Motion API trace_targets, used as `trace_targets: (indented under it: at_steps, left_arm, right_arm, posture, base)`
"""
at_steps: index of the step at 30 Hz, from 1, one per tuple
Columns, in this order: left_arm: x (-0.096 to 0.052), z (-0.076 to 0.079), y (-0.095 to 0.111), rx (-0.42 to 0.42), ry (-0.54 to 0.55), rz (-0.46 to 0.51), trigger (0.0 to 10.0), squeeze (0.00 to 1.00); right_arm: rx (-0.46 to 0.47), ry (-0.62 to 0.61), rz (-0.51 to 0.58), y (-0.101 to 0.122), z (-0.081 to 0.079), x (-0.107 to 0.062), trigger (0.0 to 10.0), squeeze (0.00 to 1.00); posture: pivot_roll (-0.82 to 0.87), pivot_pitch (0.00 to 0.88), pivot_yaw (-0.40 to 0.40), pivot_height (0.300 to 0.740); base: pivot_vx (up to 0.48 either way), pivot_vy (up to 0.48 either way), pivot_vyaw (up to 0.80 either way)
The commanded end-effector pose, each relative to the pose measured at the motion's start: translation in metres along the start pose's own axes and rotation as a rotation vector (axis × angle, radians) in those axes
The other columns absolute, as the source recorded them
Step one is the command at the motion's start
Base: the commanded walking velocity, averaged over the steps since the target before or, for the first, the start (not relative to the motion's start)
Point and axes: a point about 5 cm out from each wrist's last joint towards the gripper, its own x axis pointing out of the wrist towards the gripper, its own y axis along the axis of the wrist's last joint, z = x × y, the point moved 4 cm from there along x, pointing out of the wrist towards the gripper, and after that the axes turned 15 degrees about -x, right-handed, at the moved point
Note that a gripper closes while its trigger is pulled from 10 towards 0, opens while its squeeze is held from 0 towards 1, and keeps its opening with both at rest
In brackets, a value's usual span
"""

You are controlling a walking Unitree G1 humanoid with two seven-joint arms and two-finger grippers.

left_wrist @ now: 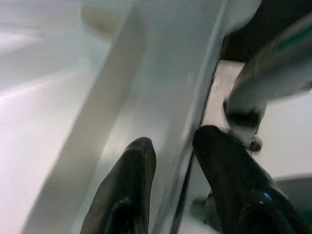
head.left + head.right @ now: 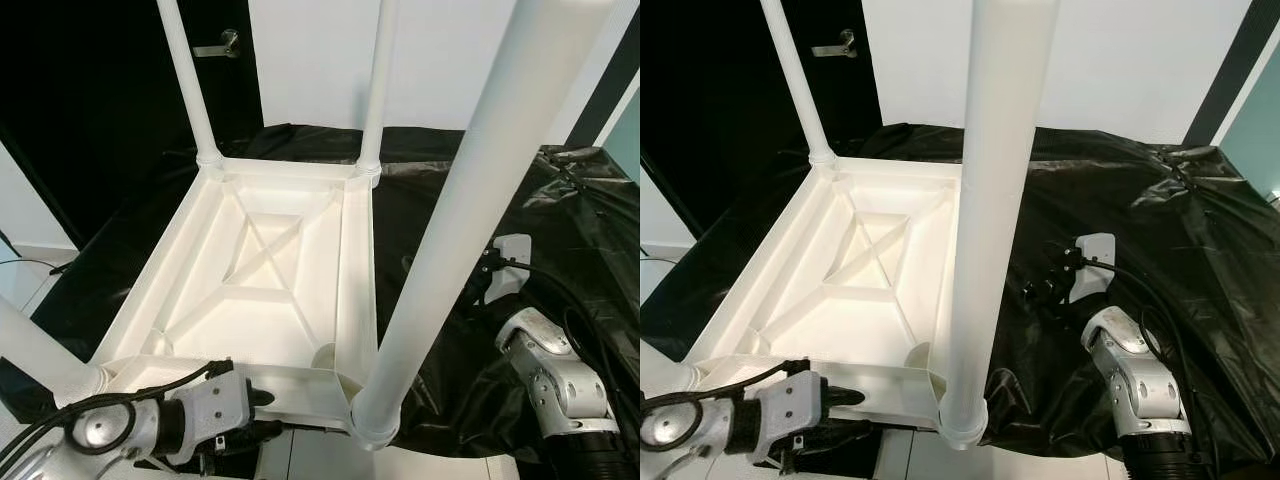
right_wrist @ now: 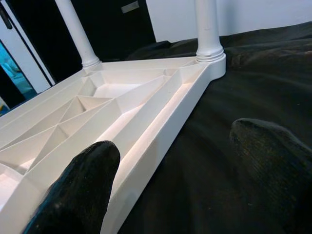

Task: Building children table

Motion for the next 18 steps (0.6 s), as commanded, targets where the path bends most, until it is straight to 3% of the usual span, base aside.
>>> trace_targets:
  at_steps: [1, 3, 4, 5, 7, 8, 11, 12, 14, 15, 16, 18]
  left_arm:
    - [0.002, -0.003, -0.012, 0.004, -0.001, -0.064, 10.0, 0.0]
    - [0.002, -0.008, -0.013, 0.014, 0.025, -0.073, 10.0, 0.0]
    - [0.003, -0.016, -0.011, 0.009, 0.058, -0.068, 3.9, 0.0]
    - [0.004, -0.022, -0.009, 0.005, 0.081, -0.062, 2.0, 0.0]
    - [0.005, -0.025, -0.007, 0.001, 0.095, -0.057, 2.0, 0.0]
    - [0.009, -0.036, 0.001, 0.011, 0.123, -0.03, 0.0, 0.0]
    - [0.012, -0.042, 0.009, 0.029, 0.142, -0.008, 0.0, 0.0]
    - [0.015, -0.048, 0.015, 0.042, 0.157, 0.008, 3.7, 0.0]
    - [0.017, -0.051, 0.018, 0.049, 0.166, 0.017, 3.7, 0.0]
    - [0.022, -0.057, 0.024, 0.055, 0.182, 0.029, 10.0, 0.0]
    - [0.031, -0.066, 0.033, 0.07, 0.212, 0.045, 10.0, 0.0]
    - [0.035, -0.068, 0.038, 0.067, 0.215, 0.056, 10.0, 0.0]
  right_arm:
    - [-0.004, -0.008, -0.009, 0.0, 0.004, -0.001, 10.0, 0.0]
    - [-0.005, -0.013, -0.009, 0.0, 0.004, -0.001, 10.0, 0.0]
    - [-0.008, -0.018, -0.01, 0.0, 0.005, -0.003, 10.0, 0.0]
    - [-0.009, -0.024, -0.01, 0.0, 0.006, -0.004, 10.0, 0.0]
    - [-0.009, -0.028, -0.01, 0.0, 0.006, -0.004, 10.0, 0.0]
    - [-0.007, -0.037, -0.009, 0.0, 0.007, -0.006, 10.0, 0.0]
    - [-0.004, -0.043, -0.008, 0.0, 0.008, -0.008, 10.0, 0.0]
    - [-0.004, -0.044, -0.009, 0.0, 0.008, -0.008, 10.0, 0.0]
    - [-0.004, -0.044, -0.009, -0.001, 0.007, -0.009, 10.0, 0.0]
    - [-0.004, -0.037, -0.007, -0.001, 0.004, -0.01, 10.0, 0.0]
    - [-0.002, -0.017, -0.009, -0.001, -0.001, -0.011, 10.0, 0.0]
    - [-0.015, -0.015, -0.01, -0.002, -0.003, -0.013, 10.0, 0.0]
  posture:
    - [0.07, 0.0, -0.005, 0.74]
    - [0.07, 0.0, -0.002, 0.74]
    - [0.06, 0.0, 0.004, 0.74]
    - [0.06, 0.0, 0.007, 0.74]
    - [0.06, 0.0, 0.007, 0.74]
    - [0.05, 0.0, 0.017, 0.74]
    - [0.05, 0.0, 0.018, 0.74]
    - [0.04, 0.0, 0.023, 0.74]
    - [0.04, 0.0, 0.025, 0.74]
    - [0.03, 0.0, 0.034, 0.74]
    - [0.03, 0.0, 0.037, 0.74]
    - [0.02, 0.0, 0.041, 0.74]
  base:
    - [0.0, 0.0, 0.0]
    - [0.0, 0.0, 0.0]
    - [0.0, 0.0, 0.0]
    - [0.0, 0.0, 0.0]
    - [0.0, 0.0, 0.0]
    - [0.0, 0.0, 0.0]
    - [0.0, 0.0, 0.0]
    - [0.0, 0.0, 0.0]
    - [0.0, 0.0, 0.0]
    - [0.0, 0.0, 0.0]
    - [0.0, 0.0, 0.0]
    - [0.0, 0.0, 0.0]
